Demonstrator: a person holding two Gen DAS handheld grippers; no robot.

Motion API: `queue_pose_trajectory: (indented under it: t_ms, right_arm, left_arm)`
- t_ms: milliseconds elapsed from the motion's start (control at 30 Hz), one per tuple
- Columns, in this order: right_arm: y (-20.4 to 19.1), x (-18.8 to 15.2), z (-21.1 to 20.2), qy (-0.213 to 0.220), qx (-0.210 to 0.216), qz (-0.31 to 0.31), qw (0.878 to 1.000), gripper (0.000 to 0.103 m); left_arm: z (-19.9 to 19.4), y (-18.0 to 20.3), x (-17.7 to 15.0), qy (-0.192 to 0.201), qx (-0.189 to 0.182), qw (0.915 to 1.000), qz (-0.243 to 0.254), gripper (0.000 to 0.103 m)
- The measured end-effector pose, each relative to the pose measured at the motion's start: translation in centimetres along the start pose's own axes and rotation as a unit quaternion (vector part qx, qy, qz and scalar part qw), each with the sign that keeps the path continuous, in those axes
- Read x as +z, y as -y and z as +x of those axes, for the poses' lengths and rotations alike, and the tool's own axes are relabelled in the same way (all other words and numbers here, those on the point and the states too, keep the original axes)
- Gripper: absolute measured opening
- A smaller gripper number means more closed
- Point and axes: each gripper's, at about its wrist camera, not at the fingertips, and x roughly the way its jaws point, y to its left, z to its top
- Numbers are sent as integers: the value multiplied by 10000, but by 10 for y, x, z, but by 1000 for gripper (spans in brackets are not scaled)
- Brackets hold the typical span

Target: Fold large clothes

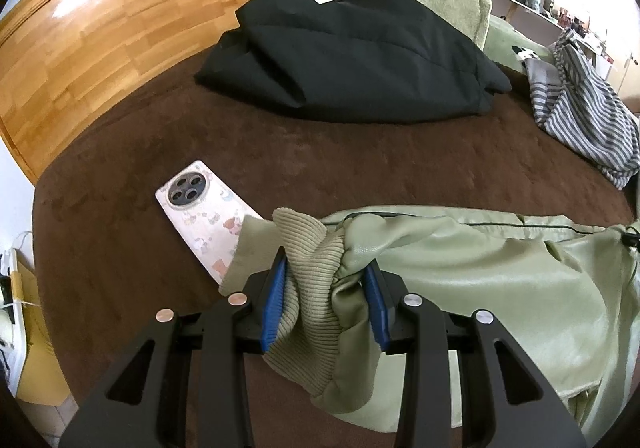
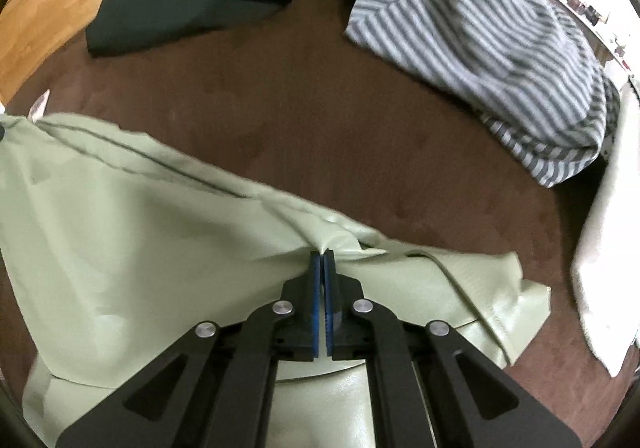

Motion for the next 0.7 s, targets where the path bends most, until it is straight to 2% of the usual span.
queue_pose_trajectory:
  t_ms: [133,333,467,533,700]
  right_arm:
    - [-3,7,-18,240,-45,89,9997,2]
    - [6,27,-12,366,-183,389,9984,2]
    - [9,21,26,-41,-131,621,9980,2]
    - [6,15,44,-206,-152,648,9976,4]
    - [9,7,52,-53,-118,956,9953,5]
  left_arm:
    - [0,-2,15,58,93,9999,59,38]
    - [21,-4,29,19,180,9997,163,39]
    - [65,-2,20,-385,203,9987,273,42]
    - [81,-4,12,-440,167,9986,244,45]
    - [87,-6,7,-313,120,9993,186,50]
